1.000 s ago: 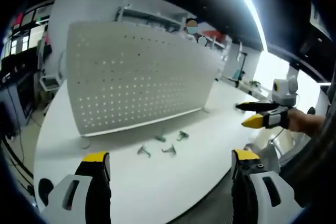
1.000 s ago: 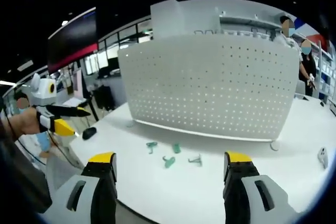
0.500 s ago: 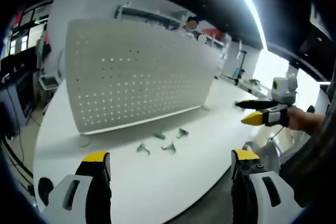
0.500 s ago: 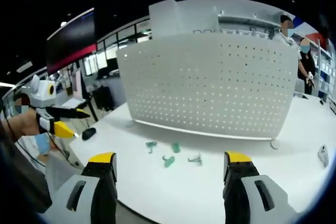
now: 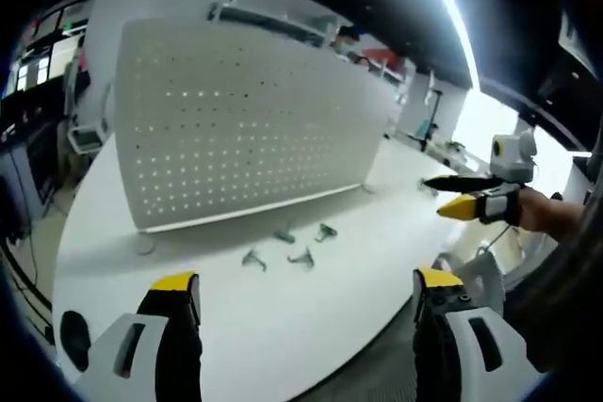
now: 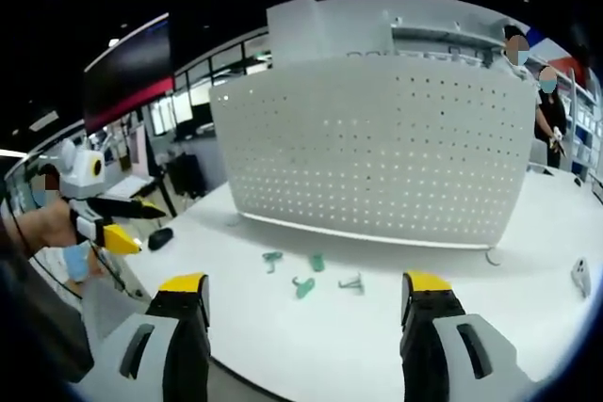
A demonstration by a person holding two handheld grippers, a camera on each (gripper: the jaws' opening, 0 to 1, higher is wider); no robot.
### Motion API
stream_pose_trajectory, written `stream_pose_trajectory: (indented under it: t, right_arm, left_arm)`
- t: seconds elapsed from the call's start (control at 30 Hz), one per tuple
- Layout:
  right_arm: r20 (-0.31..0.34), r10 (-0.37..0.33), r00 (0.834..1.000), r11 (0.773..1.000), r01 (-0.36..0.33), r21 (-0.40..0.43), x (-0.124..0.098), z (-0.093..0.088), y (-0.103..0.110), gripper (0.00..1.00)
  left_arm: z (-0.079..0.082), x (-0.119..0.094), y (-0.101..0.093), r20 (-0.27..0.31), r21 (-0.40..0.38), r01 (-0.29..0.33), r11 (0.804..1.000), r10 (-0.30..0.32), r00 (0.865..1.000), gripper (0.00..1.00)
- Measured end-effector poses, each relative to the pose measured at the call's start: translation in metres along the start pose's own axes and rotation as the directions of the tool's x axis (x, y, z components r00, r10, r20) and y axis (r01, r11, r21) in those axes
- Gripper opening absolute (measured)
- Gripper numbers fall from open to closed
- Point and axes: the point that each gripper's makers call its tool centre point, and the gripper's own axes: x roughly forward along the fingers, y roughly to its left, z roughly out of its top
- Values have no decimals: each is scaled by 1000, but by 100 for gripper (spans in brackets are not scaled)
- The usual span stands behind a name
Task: Insert the hook assembly into the mounting plate slot until the hook locks in place.
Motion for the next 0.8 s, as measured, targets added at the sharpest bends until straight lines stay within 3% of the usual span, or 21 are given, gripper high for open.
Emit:
stream_pose_trajectory:
  t: [0.3, 0.47, 0.63, 0.8]
  right_arm:
    - [-16, 13, 1000, 1000, -13, 6, 0, -7, 4, 84]
    - [-20, 13, 1000, 1000, -13, 3, 0, -7, 3, 83]
    - [-32, 15, 999, 1000, -15, -3, 0, -9, 2, 82]
    - [-50, 15, 999, 1000, -15, 0, 1, -17, 0, 82]
  left_arm:
    - [-16, 27, 9, -1, -40, 32, 999, -32, 999, 93]
    - [-32, 51, 13, -68, 6, 71, 997, -70, 995, 93]
    - [-37, 77, 23, -96, 48, 100, 994, -95, 991, 89]
    - [-30, 102, 28, -82, -5, 105, 994, -105, 991, 87]
